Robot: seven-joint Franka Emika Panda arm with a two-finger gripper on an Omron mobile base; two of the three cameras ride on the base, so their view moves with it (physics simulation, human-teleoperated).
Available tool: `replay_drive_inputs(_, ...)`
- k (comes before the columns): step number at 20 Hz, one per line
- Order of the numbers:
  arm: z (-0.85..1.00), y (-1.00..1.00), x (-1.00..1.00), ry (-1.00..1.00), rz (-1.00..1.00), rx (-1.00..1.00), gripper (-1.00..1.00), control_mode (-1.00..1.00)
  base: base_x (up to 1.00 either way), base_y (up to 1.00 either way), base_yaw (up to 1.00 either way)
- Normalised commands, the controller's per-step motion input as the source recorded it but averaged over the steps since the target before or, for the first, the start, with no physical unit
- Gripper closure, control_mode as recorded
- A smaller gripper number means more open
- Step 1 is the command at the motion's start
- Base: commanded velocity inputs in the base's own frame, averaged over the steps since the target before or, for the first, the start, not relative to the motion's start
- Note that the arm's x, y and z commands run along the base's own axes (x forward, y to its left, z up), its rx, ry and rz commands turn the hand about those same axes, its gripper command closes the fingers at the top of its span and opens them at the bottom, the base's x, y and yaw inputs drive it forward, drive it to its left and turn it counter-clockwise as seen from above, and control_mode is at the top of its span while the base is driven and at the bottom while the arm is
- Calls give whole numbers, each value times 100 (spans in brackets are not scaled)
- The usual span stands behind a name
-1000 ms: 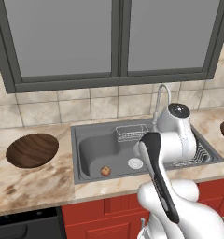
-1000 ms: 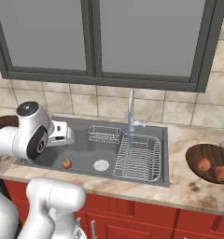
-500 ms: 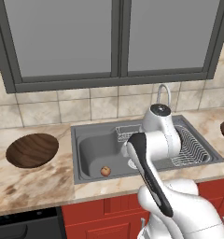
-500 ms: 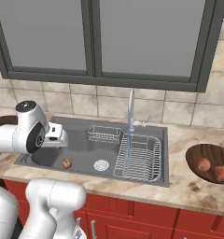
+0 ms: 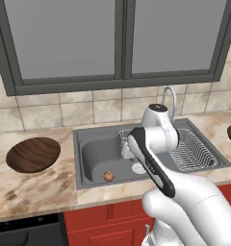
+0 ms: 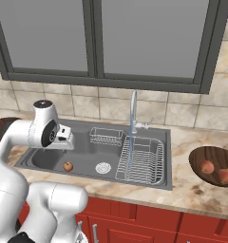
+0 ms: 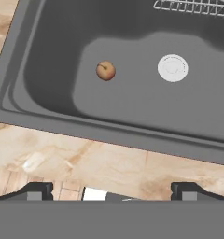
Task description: Pick the onions from the sink and place them in one bowl. Place the peach in the other bowl. Then turn off the sink faucet.
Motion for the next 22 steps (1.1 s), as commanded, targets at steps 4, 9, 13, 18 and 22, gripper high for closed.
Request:
replay_drive_inputs(4,-29,14,7,0,0,0,-100,-100,0,0,0)
replay_drive_inputs(9,-27,8,4,-1,0,0,-100,-100,0,0,0)
replay_drive_inputs(13,-26,4,10,0,0,0,-100,-100,0,0,0)
replay_drive_inputs(18,-19,9,12,0,0,0,-100,-100,0,0,0)
replay_drive_inputs(22,-14,12,14,0,0,0,-100,-100,0,0,0)
